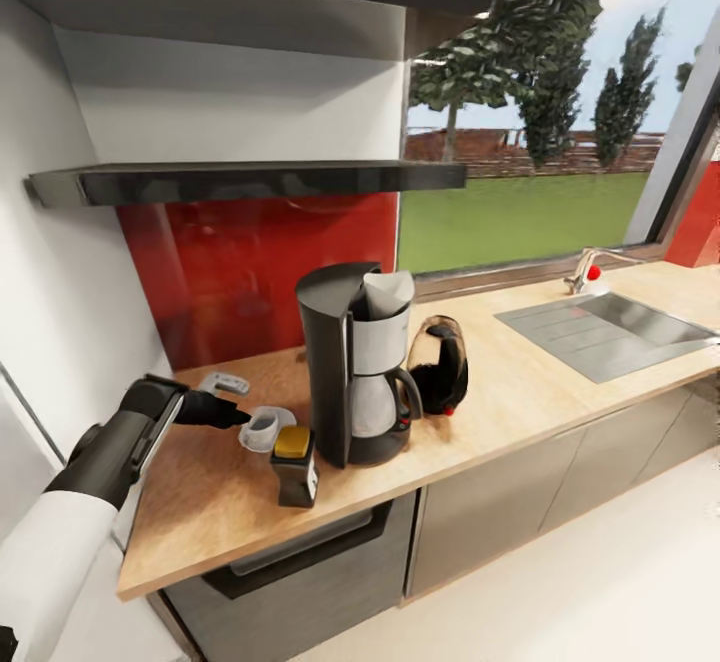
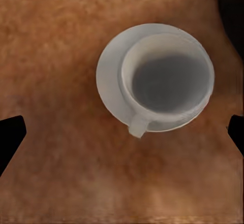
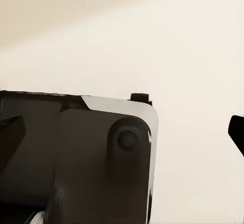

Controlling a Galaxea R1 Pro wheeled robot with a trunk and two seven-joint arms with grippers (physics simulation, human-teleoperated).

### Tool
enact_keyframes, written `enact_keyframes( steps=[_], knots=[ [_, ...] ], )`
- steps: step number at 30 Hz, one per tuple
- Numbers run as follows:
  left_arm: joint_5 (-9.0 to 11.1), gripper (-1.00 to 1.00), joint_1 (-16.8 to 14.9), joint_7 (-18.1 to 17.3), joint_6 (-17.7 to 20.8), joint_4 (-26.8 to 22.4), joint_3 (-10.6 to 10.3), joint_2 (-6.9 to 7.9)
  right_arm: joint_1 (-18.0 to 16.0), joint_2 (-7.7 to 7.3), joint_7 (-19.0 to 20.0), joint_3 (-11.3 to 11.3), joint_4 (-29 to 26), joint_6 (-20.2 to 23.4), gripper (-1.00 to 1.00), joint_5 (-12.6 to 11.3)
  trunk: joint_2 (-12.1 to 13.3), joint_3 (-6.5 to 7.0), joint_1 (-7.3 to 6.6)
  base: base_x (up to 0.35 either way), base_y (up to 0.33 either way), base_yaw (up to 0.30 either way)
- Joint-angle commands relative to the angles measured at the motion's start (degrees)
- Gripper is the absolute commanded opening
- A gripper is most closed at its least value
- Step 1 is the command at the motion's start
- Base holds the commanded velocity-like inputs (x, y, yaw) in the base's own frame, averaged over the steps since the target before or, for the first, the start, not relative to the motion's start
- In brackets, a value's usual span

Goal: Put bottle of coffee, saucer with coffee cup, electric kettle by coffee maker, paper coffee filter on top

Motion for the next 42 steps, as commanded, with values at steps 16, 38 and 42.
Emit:
enact_keyframes(
  steps=[16, 38, 42],
  knots=[
    [-0.52, 1.0, 0.56, -0.51, 0.0, -0.09, 0.18, 0.01, -0.05, 0.01, 0.18, 0.47, 0.06, -0.17, 1.0, -0.55, -0.14, -0.14, 0.01, -0.274, -0.089, 0.0],
    [-0.32, 1.0, 5.01, -1.01, -1.6, -0.11, 0.79, 0.47, -0.05, 0.04, 0.19, 0.52, 0.06, -0.1, 1.0, -0.55, -0.14, -0.14, 0.01, -0.068, -0.006, 0.0],
    [-0.34, 1.0, 5.06, -1.02, -2.19, -0.11, 1.28, 0.42, -0.05, 0.05, 0.19, 0.55, 0.06, -0.1, 1.0, -0.55, -0.14, -0.14, 0.01, -0.319, 0.028, 0.0]
  ],
)
